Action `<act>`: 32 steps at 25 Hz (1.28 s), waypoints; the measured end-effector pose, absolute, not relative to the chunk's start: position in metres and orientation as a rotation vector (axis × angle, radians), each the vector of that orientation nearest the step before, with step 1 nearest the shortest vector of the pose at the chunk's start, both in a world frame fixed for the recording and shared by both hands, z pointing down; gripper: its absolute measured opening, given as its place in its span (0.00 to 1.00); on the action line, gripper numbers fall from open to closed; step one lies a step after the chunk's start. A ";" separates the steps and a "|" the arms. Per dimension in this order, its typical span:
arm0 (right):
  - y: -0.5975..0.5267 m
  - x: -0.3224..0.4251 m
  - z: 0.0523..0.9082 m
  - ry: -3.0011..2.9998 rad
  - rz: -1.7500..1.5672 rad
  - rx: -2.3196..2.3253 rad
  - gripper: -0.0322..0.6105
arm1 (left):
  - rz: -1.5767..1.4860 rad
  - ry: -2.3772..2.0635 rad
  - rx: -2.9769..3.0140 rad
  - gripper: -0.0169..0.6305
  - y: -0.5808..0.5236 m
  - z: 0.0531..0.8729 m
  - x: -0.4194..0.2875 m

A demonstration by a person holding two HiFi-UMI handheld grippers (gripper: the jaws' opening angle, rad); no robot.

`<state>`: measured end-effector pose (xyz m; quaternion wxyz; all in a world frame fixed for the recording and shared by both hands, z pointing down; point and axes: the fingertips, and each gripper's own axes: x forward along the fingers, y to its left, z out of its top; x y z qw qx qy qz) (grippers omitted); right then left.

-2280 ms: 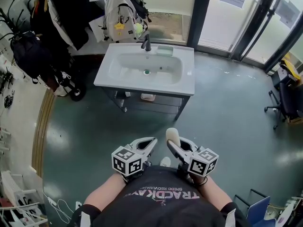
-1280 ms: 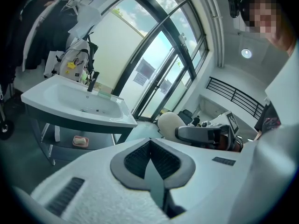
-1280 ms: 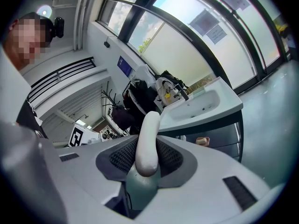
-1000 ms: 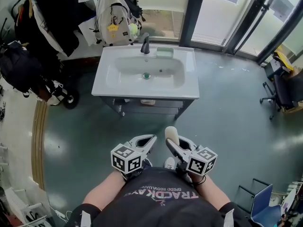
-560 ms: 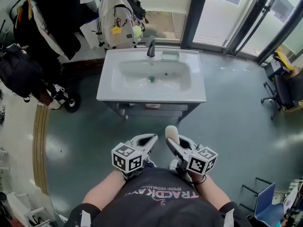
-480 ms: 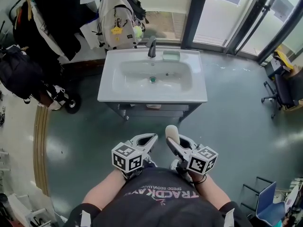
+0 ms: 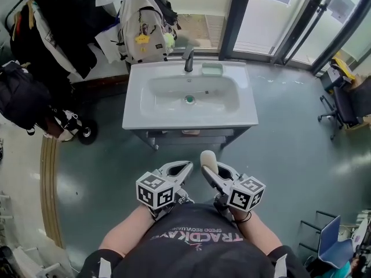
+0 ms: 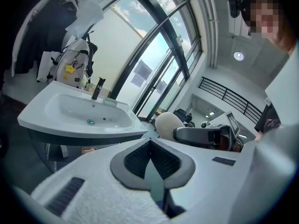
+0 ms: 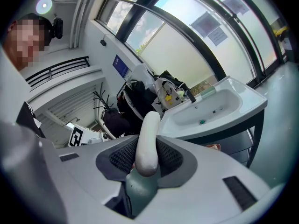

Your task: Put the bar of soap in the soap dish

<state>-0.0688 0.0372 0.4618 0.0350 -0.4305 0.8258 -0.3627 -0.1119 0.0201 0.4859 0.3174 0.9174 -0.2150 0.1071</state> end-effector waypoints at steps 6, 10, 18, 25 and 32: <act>0.027 -0.073 0.463 2.548 -1.114 -1.335 0.23 | 0.255 -0.561 2.409 0.04 0.014 0.484 -0.114; 0.020 -0.069 0.464 2.555 -1.115 -1.317 0.23 | 0.254 -0.570 2.409 0.04 0.010 0.486 -0.109; -0.018 -0.049 0.464 2.623 -1.115 -1.248 0.23 | 0.233 -0.683 2.388 0.04 -0.021 0.483 -0.098; -0.064 -0.012 0.456 2.690 -1.141 -1.172 0.23 | 0.210 -0.749 2.345 0.04 -0.057 0.474 -0.060; -0.113 0.015 0.469 2.705 -1.158 -1.175 0.23 | 0.218 -0.762 2.315 0.04 -0.091 0.488 -0.036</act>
